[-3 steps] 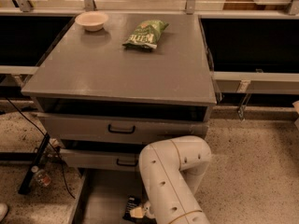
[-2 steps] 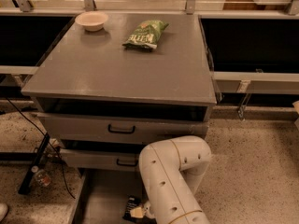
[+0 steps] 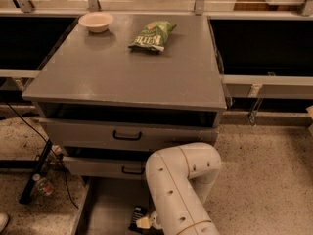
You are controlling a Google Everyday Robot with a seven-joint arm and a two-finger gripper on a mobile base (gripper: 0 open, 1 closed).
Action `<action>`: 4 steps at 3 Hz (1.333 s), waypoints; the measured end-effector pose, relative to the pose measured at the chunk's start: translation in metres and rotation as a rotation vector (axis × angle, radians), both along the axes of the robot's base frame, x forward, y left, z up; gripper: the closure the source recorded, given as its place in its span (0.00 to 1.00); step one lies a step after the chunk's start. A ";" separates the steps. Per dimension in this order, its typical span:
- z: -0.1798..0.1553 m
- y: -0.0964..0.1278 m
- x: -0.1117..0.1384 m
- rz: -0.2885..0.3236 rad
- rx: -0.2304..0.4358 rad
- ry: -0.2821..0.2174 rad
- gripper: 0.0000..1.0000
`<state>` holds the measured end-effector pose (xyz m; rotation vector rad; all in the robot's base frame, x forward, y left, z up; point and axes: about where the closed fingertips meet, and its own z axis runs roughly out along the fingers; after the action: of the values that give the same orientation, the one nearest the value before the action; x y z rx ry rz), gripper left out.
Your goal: Pick rxbar blueberry from bottom drawer and place on counter
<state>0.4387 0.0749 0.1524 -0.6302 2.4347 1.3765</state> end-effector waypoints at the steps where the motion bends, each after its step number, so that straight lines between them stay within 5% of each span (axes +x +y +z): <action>1: 0.000 0.000 0.000 0.000 0.000 0.000 0.34; 3: 0.000 0.000 0.000 0.000 0.000 0.000 0.00; 4: 0.000 0.000 0.000 0.000 0.000 0.000 0.00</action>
Offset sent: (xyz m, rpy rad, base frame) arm 0.0000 0.0000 0.0000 0.0000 0.0000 0.0000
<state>0.4386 0.0751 0.1525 -0.6306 2.4346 1.3764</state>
